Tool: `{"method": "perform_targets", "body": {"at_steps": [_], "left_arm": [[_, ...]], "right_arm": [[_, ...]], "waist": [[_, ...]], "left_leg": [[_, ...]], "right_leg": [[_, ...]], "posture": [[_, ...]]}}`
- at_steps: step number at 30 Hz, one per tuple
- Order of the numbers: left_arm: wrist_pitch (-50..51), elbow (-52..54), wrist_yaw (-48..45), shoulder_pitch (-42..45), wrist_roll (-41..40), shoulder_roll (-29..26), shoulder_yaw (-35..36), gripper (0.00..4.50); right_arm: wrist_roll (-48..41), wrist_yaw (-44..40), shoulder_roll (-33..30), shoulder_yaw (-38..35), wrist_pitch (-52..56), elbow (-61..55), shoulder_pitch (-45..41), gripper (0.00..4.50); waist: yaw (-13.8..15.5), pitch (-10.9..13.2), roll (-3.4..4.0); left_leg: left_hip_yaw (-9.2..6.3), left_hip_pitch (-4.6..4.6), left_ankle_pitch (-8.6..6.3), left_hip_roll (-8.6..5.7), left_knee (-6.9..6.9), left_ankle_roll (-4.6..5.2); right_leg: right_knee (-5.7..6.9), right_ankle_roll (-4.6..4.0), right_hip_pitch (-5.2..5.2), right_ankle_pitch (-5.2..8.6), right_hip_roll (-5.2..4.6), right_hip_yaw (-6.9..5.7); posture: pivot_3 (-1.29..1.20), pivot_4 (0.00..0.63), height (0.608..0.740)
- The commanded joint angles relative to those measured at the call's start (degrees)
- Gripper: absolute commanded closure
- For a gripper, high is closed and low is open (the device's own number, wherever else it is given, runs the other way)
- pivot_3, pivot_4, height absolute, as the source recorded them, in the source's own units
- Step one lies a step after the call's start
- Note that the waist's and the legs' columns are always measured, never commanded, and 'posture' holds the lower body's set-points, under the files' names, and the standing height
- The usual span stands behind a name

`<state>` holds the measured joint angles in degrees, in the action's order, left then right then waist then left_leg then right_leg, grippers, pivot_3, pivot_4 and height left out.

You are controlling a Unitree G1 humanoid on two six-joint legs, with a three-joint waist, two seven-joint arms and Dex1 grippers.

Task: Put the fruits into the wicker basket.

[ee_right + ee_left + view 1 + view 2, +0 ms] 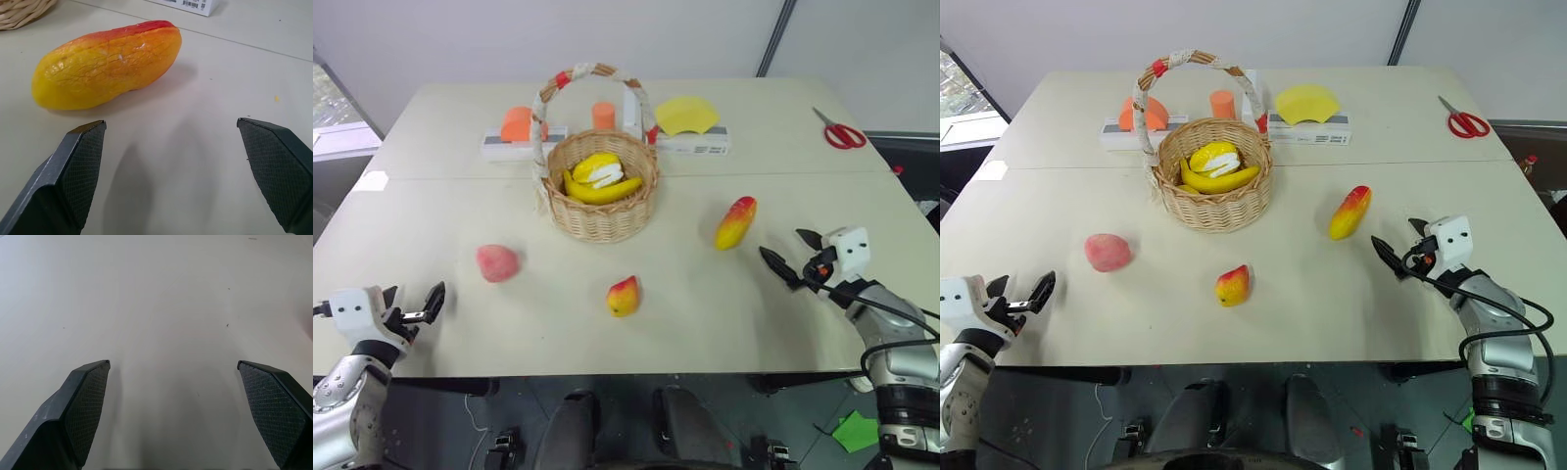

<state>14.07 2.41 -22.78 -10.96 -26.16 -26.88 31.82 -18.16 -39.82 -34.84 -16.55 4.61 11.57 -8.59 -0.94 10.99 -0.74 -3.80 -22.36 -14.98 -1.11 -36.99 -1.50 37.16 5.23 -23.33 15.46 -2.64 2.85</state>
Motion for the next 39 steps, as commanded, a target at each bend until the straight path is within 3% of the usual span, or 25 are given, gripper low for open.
{"method": "perform_targets", "body": {"at_steps": [1, 12, 21, 25, 31, 39], "left_arm": [[-1.42, 2.05, 0.55, 0.08, -0.01, -0.15, 1.52, 0.00], [2.45, 6.38, -1.83, 3.71, -2.25, -5.37, 1.58, 0.00], [16.31, 15.77, -11.33, 7.47, -10.77, -14.05, -3.96, 0.00], [22.11, 17.17, -11.50, 9.05, -6.75, -20.07, -9.84, 0.00], [29.62, 17.59, -11.63, 14.04, -6.05, -22.96, -15.66, 0.00], [32.73, 12.58, -9.90, 21.39, 0.40, -22.37, -24.86, 0.00]], "right_arm": [[-0.09, -0.09, -0.23, -0.61, -1.38, -0.27, -1.11, 0.03], [-2.32, -0.19, -0.78, -0.55, 1.61, -6.59, -3.85, 0.03], [-9.09, -3.92, -2.41, 3.54, 13.11, -25.05, -6.39, 0.03], [-11.53, -5.80, -1.72, 9.97, 17.72, -33.64, -7.34, 0.03], [-11.41, -4.12, 3.52, 16.61, 19.07, -36.93, -9.75, 0.03], [-9.30, -4.28, 6.05, 23.13, 18.46, -38.72, -9.71, 0.03]], "waist": [[0.00, 0.00, 0.00], [-0.06, 0.00, 0.00], [-0.05, 0.01, 0.00], [-0.20, 0.01, 0.02], [-0.05, 0.02, -0.01], [0.03, 0.02, -0.01]], "left_leg": [[0.00, 0.00, 0.00, 0.00, 0.00, 0.00], [0.00, 0.00, 0.00, 0.01, -0.01, 0.00], [-0.02, -0.03, -0.01, 0.00, 0.01, 0.01], [-0.07, -0.02, -0.01, 0.02, 0.02, 0.02], [-0.07, -0.04, -0.01, 0.01, 0.01, 0.02], [-0.08, -0.05, -0.01, -0.02, 0.02, 0.02]], "right_leg": [[0.00, 0.00, 0.00, 0.00, 0.00, 0.00], [0.02, 0.00, -0.01, 0.00, 0.01, 0.00], [0.02, 0.01, -0.03, -0.01, 0.00, -0.01], [0.01, 0.00, -0.02, 0.00, 0.02, 0.00], [0.01, 0.00, -0.04, 0.00, 0.03, -0.05], [0.01, 0.01, -0.07, -0.01, 0.00, -0.05]], "posture": [[0.00, 0.150, 0.740], [0.00, 0.150, 0.740], [0.00, 0.150, 0.740], [0.00, 0.150, 0.740], [0.00, 0.150, 0.740], [0.00, 0.150, 0.740]]}}
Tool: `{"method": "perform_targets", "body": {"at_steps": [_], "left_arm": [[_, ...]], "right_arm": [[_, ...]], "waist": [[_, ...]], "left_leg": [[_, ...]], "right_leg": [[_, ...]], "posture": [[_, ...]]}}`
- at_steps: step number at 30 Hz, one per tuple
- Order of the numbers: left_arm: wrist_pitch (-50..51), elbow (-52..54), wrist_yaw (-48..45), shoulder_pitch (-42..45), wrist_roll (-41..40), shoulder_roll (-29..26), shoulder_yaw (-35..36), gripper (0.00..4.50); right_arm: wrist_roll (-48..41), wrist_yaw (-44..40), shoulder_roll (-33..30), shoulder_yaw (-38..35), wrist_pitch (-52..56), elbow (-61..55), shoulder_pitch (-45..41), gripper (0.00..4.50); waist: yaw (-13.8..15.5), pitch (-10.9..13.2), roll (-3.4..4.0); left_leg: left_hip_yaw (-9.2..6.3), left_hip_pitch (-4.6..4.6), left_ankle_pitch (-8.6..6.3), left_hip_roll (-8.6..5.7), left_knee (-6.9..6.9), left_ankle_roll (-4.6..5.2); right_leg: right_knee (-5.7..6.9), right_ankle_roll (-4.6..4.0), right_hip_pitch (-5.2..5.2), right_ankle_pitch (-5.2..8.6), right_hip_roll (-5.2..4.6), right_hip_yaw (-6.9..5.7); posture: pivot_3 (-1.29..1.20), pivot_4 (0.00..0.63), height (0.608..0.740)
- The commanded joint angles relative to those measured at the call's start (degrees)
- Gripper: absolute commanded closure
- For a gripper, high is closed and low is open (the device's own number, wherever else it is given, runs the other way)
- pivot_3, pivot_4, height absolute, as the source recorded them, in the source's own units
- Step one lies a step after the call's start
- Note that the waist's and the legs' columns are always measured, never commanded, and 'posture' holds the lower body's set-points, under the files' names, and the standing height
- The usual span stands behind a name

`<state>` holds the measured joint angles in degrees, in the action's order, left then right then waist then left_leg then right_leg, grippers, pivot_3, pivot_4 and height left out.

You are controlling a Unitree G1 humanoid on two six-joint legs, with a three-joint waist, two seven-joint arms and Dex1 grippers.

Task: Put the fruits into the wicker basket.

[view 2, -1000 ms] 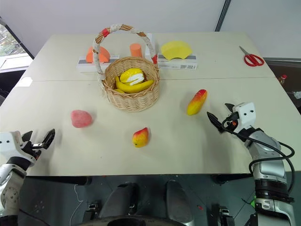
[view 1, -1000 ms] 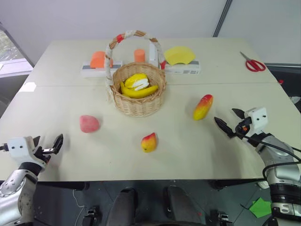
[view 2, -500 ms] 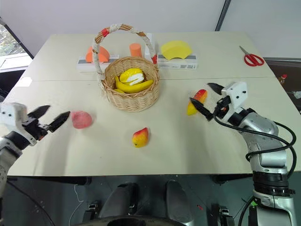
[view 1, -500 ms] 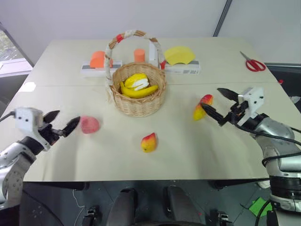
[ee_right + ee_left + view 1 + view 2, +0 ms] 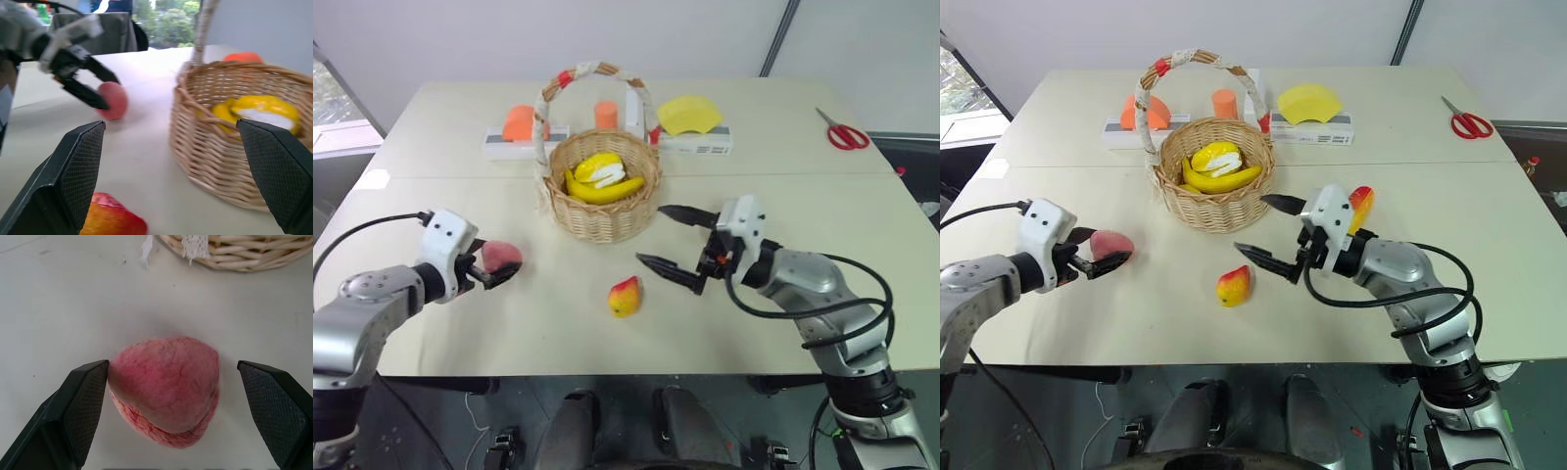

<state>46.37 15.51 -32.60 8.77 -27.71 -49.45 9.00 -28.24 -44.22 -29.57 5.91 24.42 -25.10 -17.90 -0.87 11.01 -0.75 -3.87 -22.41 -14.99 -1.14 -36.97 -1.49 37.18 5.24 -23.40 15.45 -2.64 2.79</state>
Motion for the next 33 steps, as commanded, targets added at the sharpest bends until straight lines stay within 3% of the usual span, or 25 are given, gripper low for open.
{"method": "perform_targets", "body": {"at_steps": [1, 4, 9, 11, 15, 20, 24, 30, 31, 33], "left_arm": [[0.85, -1.21, 0.18, 2.46, 2.21, 0.69, -2.41, 0.00], [1.03, -2.08, -0.10, 3.38, 3.49, 0.86, -3.45, 0.00], [-0.42, -3.47, -0.20, 4.26, 4.31, 1.71, -2.20, 1.68], [-0.96, -2.92, -0.68, 4.36, 3.70, 1.60, -0.46, 1.88], [-0.96, 2.64, -3.38, 5.88, -3.07, 2.62, 6.39, 1.88], [2.72, 8.21, 0.08, 19.25, -7.73, 7.82, 2.24, 1.88], [1.34, -0.24, 5.79, 31.39, 1.26, 17.03, -10.20, 1.88], [-4.35, -11.72, 4.07, 37.30, 9.12, 20.99, -17.80, 1.88], [-4.94, -13.18, 3.62, 37.91, 9.17, 21.68, -17.66, 0.87], [-5.88, -14.31, 2.54, 38.46, 9.57, 22.16, -17.44, 0.06]], "right_arm": [[1.20, 0.08, 0.84, 0.98, -1.74, -1.82, -0.29, 0.03], [1.85, 0.01, 1.13, 1.26, -2.29, -1.67, 0.12, 0.03], [2.63, -0.06, 1.60, 1.51, -3.30, -1.66, 1.34, 0.00], [2.88, -0.15, 1.76, 1.48, -3.70, -1.59, 1.85, 0.00], [3.63, -0.54, 1.52, 0.84, -4.89, -0.69, 2.85, 0.00], [4.85, -1.07, 1.41, 0.12, -6.74, 2.55, 2.32, 0.00], [6.20, -0.90, 1.67, 0.41, -7.50, 4.93, 1.04, 0.00], [7.34, -1.34, -0.29, 0.66, -5.90, 2.89, -0.22, 0.00], [7.70, -1.71, -1.04, 0.82, -5.68, 2.22, -0.40, 0.00], [8.23, -2.96, -3.05, 1.52, -4.99, 0.46, -0.73, 0.00]], "waist": [[-0.10, 0.00, 0.00], [-0.18, 0.00, 0.00], [-0.06, 0.00, 0.00], [-0.09, 0.00, 0.00], [-0.09, 0.02, -0.04], [0.69, 0.03, -0.12], [0.35, 0.01, -0.13], [-1.18, 0.03, -0.13], [-1.20, 0.03, -0.12], [-1.26, 0.03, -0.12]], "left_leg": [[0.00, 0.00, 0.00, 0.00, 0.00, 0.00], [0.00, -0.01, 0.00, 0.01, 0.01, 0.00], [0.00, -0.01, 0.00, 0.01, 0.01, 0.00], [0.00, -0.01, 0.00, 0.01, 0.01, 0.00], [-0.01, -0.02, 0.00, 0.02, 0.01, 0.00], [-0.17, -0.09, 0.00, -0.10, -0.13, -0.02], [-0.16, -0.07, 0.01, -0.20, -0.14, -0.02], [-0.01, -0.06, 0.02, -0.10, -0.03, -0.02], [-0.02, -0.08, 0.03, -0.08, -0.04, -0.04], [-0.01, -0.08, 0.04, -0.06, -0.07, -0.04]], "right_leg": [[0.00, 0.00, -0.01, 0.00, 0.00, 0.00], [0.01, 0.00, -0.03, 0.00, 0.00, 0.00], [0.01, 0.00, -0.03, 0.00, 0.00, 0.00], [0.01, 0.00, -0.03, 0.00, -0.01, 0.01], [0.02, 0.00, -0.05, 0.00, -0.01, 0.00], [-0.02, 0.01, 0.06, -0.01, -0.11, -0.10], [-0.01, 0.10, 0.11, -0.05, -0.01, -0.15], [0.11, 0.07, -0.12, -0.04, 0.20, 0.00], [0.13, 0.07, -0.15, -0.04, 0.23, -0.01], [0.16, 0.07, -0.15, -0.04, 0.21, -0.01]], "posture": [[0.00, 0.150, 0.740], [0.00, 0.150, 0.740], [0.00, 0.150, 0.740], [0.00, 0.150, 0.740], [0.00, 0.150, 0.740], [0.00, 0.150, 0.740], [0.00, 0.150, 0.740], [0.00, 0.150, 0.740], [0.00, 0.150, 0.740], [0.00, 0.150, 0.740]]}}
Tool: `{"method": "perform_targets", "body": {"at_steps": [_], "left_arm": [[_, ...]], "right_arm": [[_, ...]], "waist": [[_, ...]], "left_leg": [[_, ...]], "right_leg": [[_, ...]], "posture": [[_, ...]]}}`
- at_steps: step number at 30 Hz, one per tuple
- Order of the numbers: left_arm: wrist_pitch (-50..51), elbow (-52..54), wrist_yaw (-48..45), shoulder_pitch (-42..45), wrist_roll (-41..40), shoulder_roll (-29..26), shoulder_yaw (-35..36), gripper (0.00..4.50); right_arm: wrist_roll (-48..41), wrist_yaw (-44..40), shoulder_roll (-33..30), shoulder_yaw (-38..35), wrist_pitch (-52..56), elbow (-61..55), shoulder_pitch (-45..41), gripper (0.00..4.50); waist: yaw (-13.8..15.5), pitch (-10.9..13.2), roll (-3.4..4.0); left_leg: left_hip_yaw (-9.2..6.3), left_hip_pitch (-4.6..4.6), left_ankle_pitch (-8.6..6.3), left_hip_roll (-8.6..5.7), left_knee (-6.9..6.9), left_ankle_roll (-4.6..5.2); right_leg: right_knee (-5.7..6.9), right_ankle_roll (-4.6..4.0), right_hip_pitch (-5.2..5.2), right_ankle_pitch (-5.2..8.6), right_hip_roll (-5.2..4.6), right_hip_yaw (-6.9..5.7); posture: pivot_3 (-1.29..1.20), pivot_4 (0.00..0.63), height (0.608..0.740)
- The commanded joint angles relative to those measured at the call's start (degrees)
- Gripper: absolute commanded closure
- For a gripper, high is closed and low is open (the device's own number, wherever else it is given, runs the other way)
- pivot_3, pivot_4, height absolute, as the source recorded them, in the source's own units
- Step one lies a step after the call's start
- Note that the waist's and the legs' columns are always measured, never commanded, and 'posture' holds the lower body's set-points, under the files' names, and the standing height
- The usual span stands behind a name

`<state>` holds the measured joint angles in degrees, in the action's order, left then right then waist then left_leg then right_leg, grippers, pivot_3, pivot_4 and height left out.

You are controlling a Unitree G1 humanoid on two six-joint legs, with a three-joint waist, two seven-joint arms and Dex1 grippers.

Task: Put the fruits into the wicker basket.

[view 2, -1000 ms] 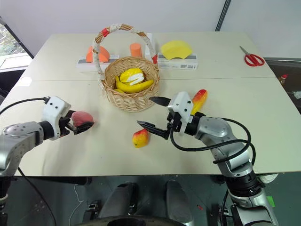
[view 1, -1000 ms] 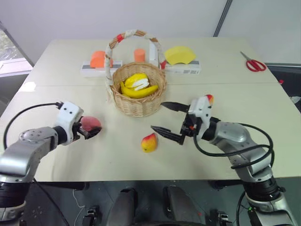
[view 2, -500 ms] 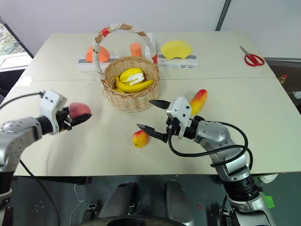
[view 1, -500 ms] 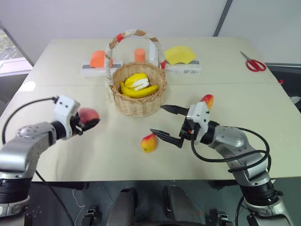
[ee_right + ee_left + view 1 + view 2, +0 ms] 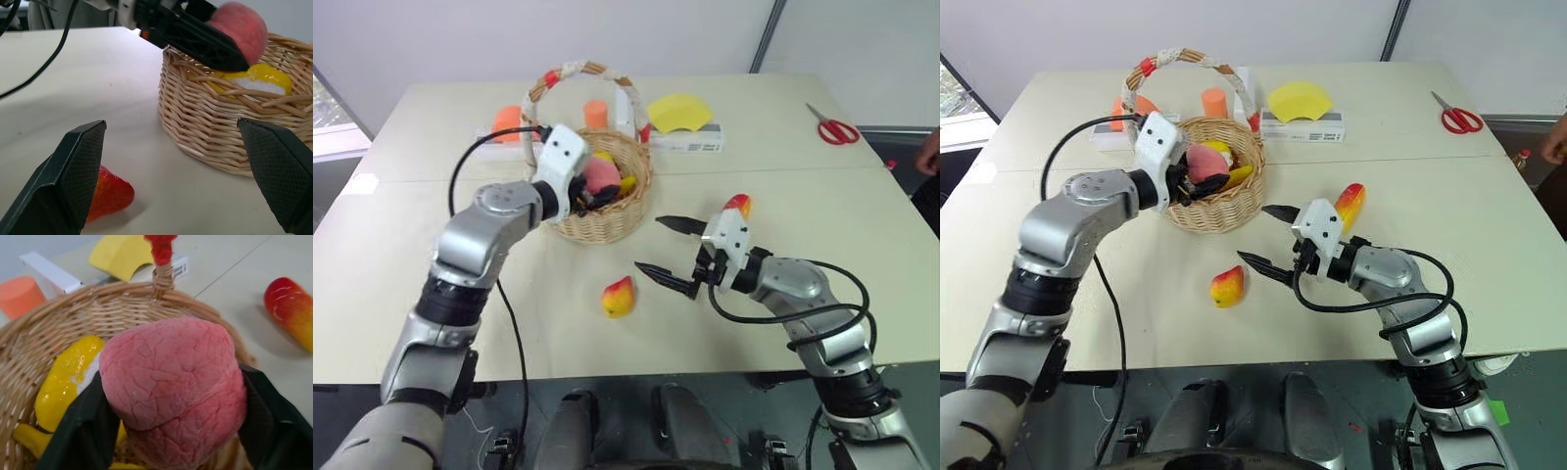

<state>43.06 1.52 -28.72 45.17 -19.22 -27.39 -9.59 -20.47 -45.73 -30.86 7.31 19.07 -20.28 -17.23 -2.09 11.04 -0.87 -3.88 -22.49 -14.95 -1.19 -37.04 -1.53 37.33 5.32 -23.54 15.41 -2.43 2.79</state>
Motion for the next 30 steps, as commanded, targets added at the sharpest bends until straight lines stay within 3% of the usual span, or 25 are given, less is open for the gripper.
{"method": "perform_targets", "body": {"at_steps": [1, 8, 13, 18, 22, 28, 30], "left_arm": [[-2.92, -0.54, -1.80, 2.22, 1.40, 0.04, 1.16, 0.06], [-6.12, 4.63, -10.02, -2.07, -4.01, -2.88, 7.92, 0.06], [-8.63, 14.83, -21.28, -16.60, -9.88, -12.96, 15.80, 0.06], [-5.30, 23.08, -25.39, -30.85, -15.75, -18.66, 21.34, 0.06], [-3.76, 28.95, -24.52, -38.42, -18.70, -19.10, 23.36, 0.06], [-3.87, 30.73, -21.92, -42.91, -18.27, -19.26, 23.98, 0.06], [-4.50, 30.15, -21.22, -43.71, -17.49, -19.35, 24.05, 0.00]], "right_arm": [[0.75, -2.25, -2.87, 0.62, 0.68, -5.28, -1.57, 0.00], [10.95, -9.20, -8.38, 10.15, -6.28, -5.19, -5.04, 0.00], [21.49, -11.69, -6.28, 18.27, -18.39, 4.74, -11.46, 0.00], [24.09, -14.02, -3.35, 20.62, -25.14, 11.96, -15.72, 0.00], [24.38, -16.34, -1.85, 21.65, -27.56, 15.68, -16.87, 0.00], [25.22, -17.49, -0.28, 21.89, -30.48, 20.42, -16.76, 0.00], [24.95, -17.20, 0.62, 21.54, -30.46, 21.53, -16.57, 0.55]], "waist": [[-0.06, 0.00, 0.00], [-0.45, 0.00, 0.00], [-1.01, 0.01, 0.01], [0.15, 0.03, -0.03], [1.20, 0.02, -0.07], [1.06, 0.02, -0.06], [0.88, 0.02, -0.06]], "left_leg": [[0.00, 0.00, 0.00, 0.01, -0.03, 0.00], [0.03, 0.01, 0.00, -0.01, -0.06, 0.00], [0.09, 0.09, 0.02, 0.12, 0.04, -0.03], [0.04, 0.07, 0.03, 0.06, -0.03, -0.05], [0.02, 0.06, -0.02, 0.01, -0.07, 0.01], [0.00, 0.07, -0.02, 0.02, -0.06, 0.00], [0.01, 0.08, -0.02, 0.05, -0.04, 0.00]], "right_leg": [[0.00, 0.00, 0.02, 0.00, -0.01, 0.00], [-0.01, 0.02, 0.04, 0.00, -0.06, 0.00], [0.00, 0.00, 0.01, 0.01, -0.06, 0.05], [-0.02, 0.00, 0.09, 0.01, -0.18, 0.01], [-0.15, 0.00, 0.18, 0.00, -0.30, 0.01], [-0.13, -0.02, 0.17, 0.00, -0.28, -0.01], [-0.12, -0.02, 0.15, 0.00, -0.24, 0.00]], "posture": [[0.00, 0.150, 0.740], [0.00, 0.150, 0.740], [0.00, 0.150, 0.740], [0.00, 0.150, 0.740], [0.00, 0.150, 0.740], [0.00, 0.150, 0.740], [0.00, 0.150, 0.740]]}}
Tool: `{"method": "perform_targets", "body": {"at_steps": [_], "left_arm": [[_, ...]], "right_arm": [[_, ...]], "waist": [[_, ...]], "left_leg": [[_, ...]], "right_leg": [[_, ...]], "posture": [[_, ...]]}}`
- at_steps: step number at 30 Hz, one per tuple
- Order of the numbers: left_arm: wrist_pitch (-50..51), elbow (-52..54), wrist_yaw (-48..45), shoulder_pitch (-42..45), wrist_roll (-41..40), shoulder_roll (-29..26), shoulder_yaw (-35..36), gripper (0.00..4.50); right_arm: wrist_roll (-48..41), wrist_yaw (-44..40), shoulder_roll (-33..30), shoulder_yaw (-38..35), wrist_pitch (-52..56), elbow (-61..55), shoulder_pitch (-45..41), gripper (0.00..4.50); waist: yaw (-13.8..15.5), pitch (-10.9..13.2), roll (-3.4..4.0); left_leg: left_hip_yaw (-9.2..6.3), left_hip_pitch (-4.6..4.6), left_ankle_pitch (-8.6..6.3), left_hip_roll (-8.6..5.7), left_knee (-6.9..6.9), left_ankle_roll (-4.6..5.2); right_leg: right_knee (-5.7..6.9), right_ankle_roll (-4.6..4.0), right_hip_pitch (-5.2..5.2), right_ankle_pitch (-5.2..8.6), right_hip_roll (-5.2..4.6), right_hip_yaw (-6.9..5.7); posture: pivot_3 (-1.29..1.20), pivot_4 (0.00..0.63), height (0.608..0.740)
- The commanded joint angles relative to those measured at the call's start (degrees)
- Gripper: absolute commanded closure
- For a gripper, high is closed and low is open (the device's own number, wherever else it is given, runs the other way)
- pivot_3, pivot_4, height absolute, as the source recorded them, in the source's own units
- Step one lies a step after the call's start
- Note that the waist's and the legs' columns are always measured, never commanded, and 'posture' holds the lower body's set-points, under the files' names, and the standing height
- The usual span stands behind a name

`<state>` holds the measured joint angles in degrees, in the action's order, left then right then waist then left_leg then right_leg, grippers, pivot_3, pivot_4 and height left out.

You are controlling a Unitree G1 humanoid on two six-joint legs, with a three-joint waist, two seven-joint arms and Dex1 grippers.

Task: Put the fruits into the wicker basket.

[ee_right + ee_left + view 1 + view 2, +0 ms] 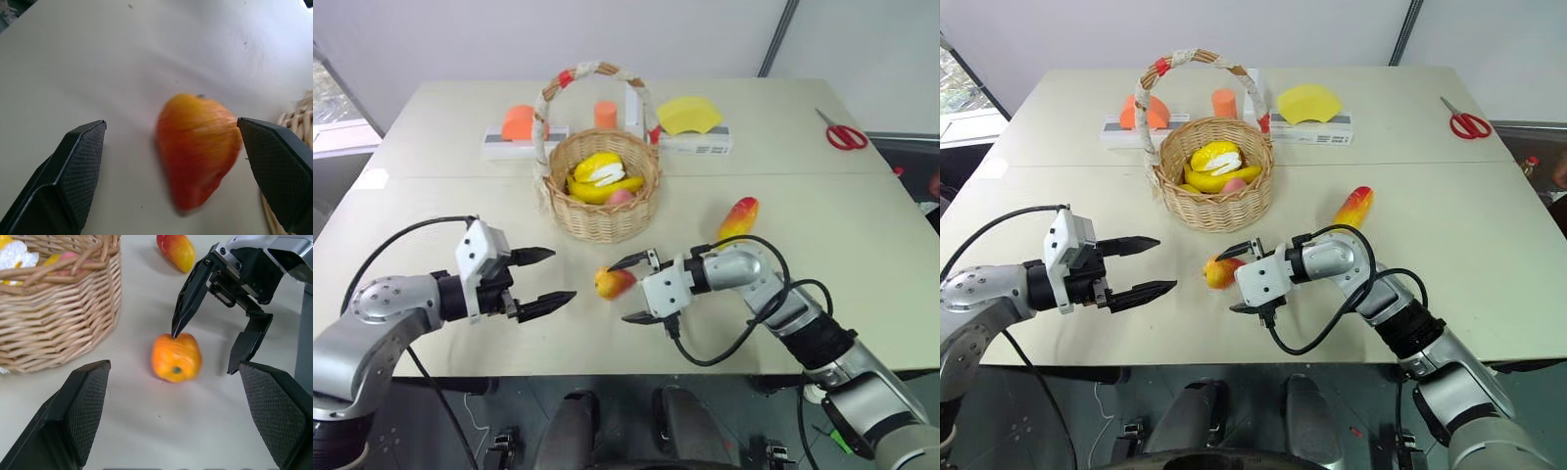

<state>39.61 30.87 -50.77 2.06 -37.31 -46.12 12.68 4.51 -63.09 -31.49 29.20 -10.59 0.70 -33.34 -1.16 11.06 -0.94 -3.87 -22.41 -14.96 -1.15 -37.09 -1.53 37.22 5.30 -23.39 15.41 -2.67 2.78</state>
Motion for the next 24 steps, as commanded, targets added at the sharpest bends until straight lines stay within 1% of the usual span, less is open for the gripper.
{"method": "perform_targets", "body": {"at_steps": [1, 3, 4, 5, 14, 19, 21, 23, 24], "left_arm": [[-1.34, 0.12, 1.13, -0.85, 0.97, -0.61, 1.99, 0.00], [-1.67, -0.86, 1.45, -1.23, 1.29, -0.61, 2.41, 0.00], [-2.07, -1.42, 1.34, -1.60, 1.45, -0.67, 2.68, 0.00], [-2.47, -1.99, 1.24, -1.92, 1.66, -0.73, 2.85, 0.00], [-4.28, -4.28, 1.36, -1.97, 2.32, -0.10, 2.54, 0.00], [-4.45, -4.79, 1.47, -1.56, 2.28, 0.10, 2.44, 0.00], [-4.42, -4.85, 1.59, -1.21, 2.18, 0.34, 2.22, 0.00], [-4.34, -4.77, 1.71, -0.92, 2.02, 0.62, 2.09, 0.00], [-4.29, -4.71, 1.74, -0.85, 1.98, 0.73, 2.07, 0.00]], "right_arm": [[0.17, 0.40, 1.61, -0.43, -1.16, 1.18, -0.42, 0.84], [0.59, 1.10, 2.20, -0.74, -1.69, 2.04, -0.26, 1.85], [0.89, 1.76, 2.52, -0.92, -1.95, 2.42, -0.18, 2.44], [1.29, 2.47, 2.79, -1.05, -2.20, 2.79, -0.14, 2.90], [2.58, 6.82, 4.39, -2.52, -2.93, 3.13, 0.29, 2.90], [2.92, 7.44, 4.39, -2.37, -2.78, 3.18, 0.58, 2.90], [2.05, 7.43, 5.53, -2.36, 0.08, 4.33, 0.65, 2.90], [1.69, 7.01, 6.11, -2.18, 1.01, 4.88, 0.57, 2.37], [1.98, 7.09, 6.24, -2.12, 0.59, 5.01, 0.53, 2.01]], "waist": [[-0.04, 0.00, 0.00], [0.00, -0.01, 0.01], [0.00, -0.01, 0.01], [0.00, -0.01, 0.01], [0.02, -0.01, 0.01], [0.07, -0.01, 0.01], [0.03, -0.01, 0.01], [-0.02, -0.01, 0.01], [0.02, -0.01, 0.01]], "left_leg": [[0.00, 0.02, 0.00, 0.01, 0.01, 0.00], [0.00, 0.03, 0.00, 0.02, 0.02, 0.00], [0.00, 0.03, 0.00, 0.02, 0.02, 0.00], [0.00, 0.03, 0.00, 0.02, 0.02, 0.00], [0.00, 0.03, 0.00, 0.01, 0.02, -0.01], [0.00, 0.03, 0.00, 0.01, 0.02, 0.00], [0.00, 0.03, 0.00, 0.01, 0.03, 0.00], [0.00, 0.03, 0.00, 0.02, 0.03, -0.01], [0.00, 0.04, 0.00, 0.02, 0.03, -0.01]], "right_leg": [[0.02, 0.00, 0.00, 0.00, 0.02, 0.00], [0.03, 0.00, 0.00, 0.00, 0.04, -0.01], [0.03, 0.00, 0.00, 0.00, 0.04, -0.01], [0.02, 0.00, 0.00, 0.00, 0.03, -0.01], [0.02, -0.01, 0.00, 0.00, 0.02, -0.01], [0.03, -0.01, 0.00, 0.00, 0.02, -0.01], [0.03, -0.01, 0.00, 0.00, 0.01, -0.01], [0.03, -0.01, 0.00, -0.01, 0.02, -0.01], [0.04, -0.01, 0.00, -0.01, 0.02, -0.01]], "posture": [[0.00, 0.150, 0.740], [0.00, 0.150, 0.740], [0.00, 0.150, 0.740], [0.00, 0.150, 0.740], [0.00, 0.150, 0.740], [0.00, 0.150, 0.740], [0.00, 0.150, 0.740], [0.00, 0.150, 0.740], [0.00, 0.150, 0.740]]}}
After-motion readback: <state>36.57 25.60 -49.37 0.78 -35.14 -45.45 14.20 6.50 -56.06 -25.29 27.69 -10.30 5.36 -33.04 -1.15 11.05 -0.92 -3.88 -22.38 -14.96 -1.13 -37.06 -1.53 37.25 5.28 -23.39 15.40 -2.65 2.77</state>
